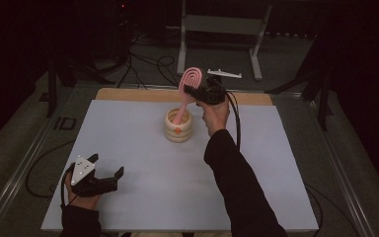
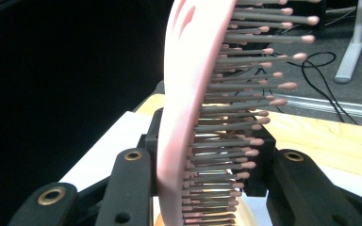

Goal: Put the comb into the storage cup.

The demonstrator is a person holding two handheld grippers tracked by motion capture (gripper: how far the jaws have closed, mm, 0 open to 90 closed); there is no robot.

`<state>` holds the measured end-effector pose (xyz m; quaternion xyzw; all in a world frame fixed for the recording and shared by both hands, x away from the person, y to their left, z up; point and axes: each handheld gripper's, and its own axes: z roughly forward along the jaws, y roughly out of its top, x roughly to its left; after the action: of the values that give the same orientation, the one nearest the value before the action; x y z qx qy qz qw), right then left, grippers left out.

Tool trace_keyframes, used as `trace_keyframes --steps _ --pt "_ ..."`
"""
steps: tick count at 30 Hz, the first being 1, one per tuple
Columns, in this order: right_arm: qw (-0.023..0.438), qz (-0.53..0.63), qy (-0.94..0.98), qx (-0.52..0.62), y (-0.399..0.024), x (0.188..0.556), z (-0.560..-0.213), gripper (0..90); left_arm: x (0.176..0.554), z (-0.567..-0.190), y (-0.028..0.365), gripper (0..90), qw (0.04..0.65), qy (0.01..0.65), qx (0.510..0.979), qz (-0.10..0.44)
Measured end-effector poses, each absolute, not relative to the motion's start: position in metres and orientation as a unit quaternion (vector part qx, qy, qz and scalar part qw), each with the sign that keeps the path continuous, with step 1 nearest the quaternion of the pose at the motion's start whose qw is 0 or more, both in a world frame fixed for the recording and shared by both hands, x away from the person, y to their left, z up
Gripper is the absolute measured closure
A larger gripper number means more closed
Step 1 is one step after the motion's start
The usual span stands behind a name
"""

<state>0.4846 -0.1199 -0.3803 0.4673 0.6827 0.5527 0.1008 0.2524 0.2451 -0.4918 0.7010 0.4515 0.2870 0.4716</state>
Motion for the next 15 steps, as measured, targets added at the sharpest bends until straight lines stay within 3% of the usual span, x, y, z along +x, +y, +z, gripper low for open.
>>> trace_keyframes --steps 15 --pt "0.099 0.535 0.697 0.468 -0.104 0.48 -0.408 63.8 0.251 -0.492 0.246 0.7 0.471 0.451 0.701 0.289"
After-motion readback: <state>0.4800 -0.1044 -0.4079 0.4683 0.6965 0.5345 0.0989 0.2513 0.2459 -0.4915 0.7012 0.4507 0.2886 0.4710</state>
